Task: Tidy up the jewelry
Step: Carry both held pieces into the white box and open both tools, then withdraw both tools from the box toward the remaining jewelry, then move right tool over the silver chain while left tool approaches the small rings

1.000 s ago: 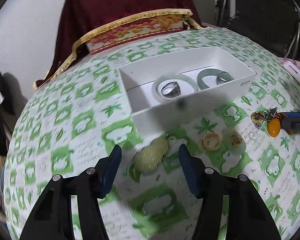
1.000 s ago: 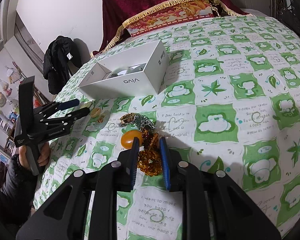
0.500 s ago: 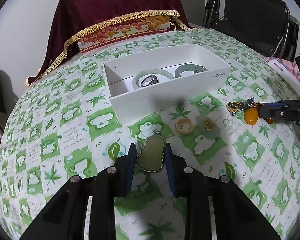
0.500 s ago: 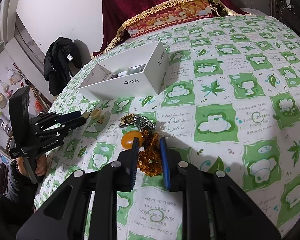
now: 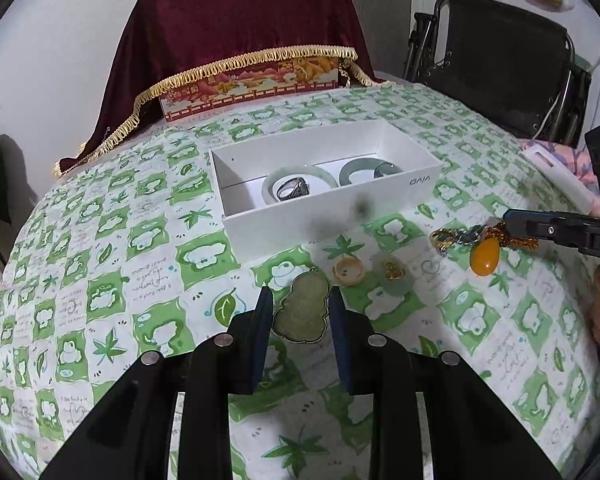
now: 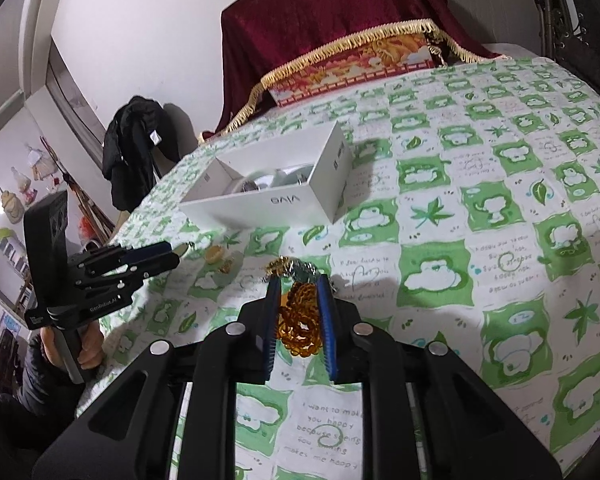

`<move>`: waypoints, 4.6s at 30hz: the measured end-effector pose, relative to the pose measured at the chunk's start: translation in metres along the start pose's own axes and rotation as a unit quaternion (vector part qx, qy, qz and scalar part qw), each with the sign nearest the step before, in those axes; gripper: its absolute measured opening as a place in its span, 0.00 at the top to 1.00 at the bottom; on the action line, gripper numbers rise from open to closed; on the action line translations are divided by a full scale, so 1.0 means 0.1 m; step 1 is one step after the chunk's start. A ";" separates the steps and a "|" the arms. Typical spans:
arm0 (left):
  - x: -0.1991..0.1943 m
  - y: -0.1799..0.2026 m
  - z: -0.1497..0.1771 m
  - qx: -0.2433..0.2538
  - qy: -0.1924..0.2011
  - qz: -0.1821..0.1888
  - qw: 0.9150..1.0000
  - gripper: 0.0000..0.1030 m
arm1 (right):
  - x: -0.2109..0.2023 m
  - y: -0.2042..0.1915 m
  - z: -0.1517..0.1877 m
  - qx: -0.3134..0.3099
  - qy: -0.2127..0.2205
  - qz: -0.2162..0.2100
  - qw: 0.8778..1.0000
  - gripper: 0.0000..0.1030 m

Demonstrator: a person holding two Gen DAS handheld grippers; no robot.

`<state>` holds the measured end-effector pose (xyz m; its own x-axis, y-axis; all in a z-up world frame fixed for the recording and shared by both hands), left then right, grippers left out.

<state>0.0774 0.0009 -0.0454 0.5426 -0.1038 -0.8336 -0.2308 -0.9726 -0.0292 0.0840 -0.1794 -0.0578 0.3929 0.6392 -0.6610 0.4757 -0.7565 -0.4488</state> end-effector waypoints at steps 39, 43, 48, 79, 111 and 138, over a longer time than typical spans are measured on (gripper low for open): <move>0.25 -0.18 -1.00 -0.029 0.021 0.018 0.999 0.72 | 0.45 -0.42 -1.23 -0.029 0.041 -0.010 0.999 0.84; 0.39 -0.23 -0.95 -0.039 0.007 0.025 0.999 0.63 | 0.63 -0.28 -1.18 -0.019 0.031 -0.008 0.999 0.69; 0.27 -0.23 -0.96 -0.036 0.028 0.034 0.998 0.48 | 0.51 -0.25 -1.19 -0.014 0.054 -0.020 0.998 0.62; 0.04 -0.29 -0.39 -0.086 0.023 0.005 0.996 0.03 | -0.01 -0.26 -0.71 -0.070 0.113 0.075 0.988 0.04; 0.45 -0.22 -0.19 -0.062 -0.056 -0.018 0.996 0.03 | 0.26 0.17 -0.38 -0.028 0.009 0.183 0.983 0.04; 0.46 -0.28 0.00 -0.059 -0.078 -0.038 0.994 0.03 | 0.39 0.73 -0.28 -0.042 -0.077 0.292 0.952 0.05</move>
<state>0.1086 0.0232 -0.0826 0.4203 -0.0052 -0.9074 -0.0923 -0.9950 -0.0370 0.1557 -0.2061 -0.0996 0.4939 0.0799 -0.8658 0.2755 -0.9589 0.0687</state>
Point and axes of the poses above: each gripper's, at about its wrist camera, not at the fingertips, and x roughly the way its jaws point, y to its right, z to its underside, the point moved 10 cm from there along x, roughly the way its jaws point, and after that the axes turned 10 degrees about -y, right-handed, at the moved point
